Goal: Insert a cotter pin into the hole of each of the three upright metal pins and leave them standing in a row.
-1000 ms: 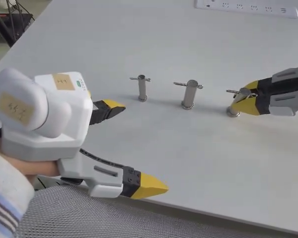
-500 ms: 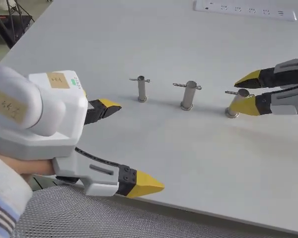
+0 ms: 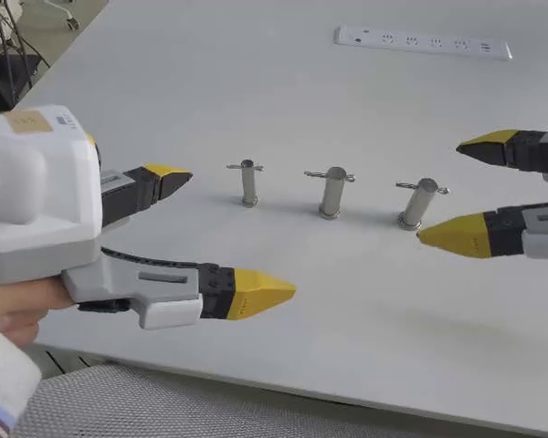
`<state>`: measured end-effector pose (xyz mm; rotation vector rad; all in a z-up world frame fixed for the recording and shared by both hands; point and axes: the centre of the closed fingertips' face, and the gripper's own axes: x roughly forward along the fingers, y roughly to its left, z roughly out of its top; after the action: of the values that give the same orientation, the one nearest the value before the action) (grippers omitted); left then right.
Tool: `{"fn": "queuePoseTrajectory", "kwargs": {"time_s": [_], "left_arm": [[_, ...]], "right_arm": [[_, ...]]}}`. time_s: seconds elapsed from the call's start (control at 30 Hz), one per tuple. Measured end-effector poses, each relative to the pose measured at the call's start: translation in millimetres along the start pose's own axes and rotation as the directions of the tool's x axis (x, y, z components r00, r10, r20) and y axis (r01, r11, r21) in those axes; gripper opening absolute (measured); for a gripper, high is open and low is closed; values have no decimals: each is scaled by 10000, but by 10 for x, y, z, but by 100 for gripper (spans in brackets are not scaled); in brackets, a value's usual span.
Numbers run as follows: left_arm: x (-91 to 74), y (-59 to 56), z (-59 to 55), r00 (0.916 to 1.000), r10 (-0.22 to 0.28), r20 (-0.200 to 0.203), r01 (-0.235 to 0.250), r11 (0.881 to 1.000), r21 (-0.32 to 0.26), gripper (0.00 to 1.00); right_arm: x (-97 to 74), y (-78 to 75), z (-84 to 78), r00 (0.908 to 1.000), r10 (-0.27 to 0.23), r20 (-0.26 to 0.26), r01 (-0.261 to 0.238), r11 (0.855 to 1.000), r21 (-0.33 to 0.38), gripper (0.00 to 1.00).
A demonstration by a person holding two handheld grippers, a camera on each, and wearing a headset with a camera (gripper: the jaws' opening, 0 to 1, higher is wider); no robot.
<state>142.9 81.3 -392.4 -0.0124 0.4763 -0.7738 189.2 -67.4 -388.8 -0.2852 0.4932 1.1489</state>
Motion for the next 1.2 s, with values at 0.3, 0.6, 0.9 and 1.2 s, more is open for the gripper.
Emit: {"fn": "queuePoseTrajectory", "kwargs": {"time_s": [0.3,0.6,0.9,1.2], "left_arm": [[-64,124,121,9976,410,564,-399,9990,-199,99],[-104,176,21,9983,510,277,-491,9966,-669,99],[-91,234,45,9978,658,82,-653,9965,-531,98],[-50,208,-7,9983,585,-34,-586,9946,-856,97]], "right_arm": [[-66,163,-18,9982,-594,-114,603,9923,1079,81],[-153,189,-54,9897,-1392,-338,1429,9754,1676,90],[-257,92,-70,9741,-2244,-265,2241,9445,2404,91],[-336,70,-252,9563,-2880,-505,2873,8934,3454,92]]}}
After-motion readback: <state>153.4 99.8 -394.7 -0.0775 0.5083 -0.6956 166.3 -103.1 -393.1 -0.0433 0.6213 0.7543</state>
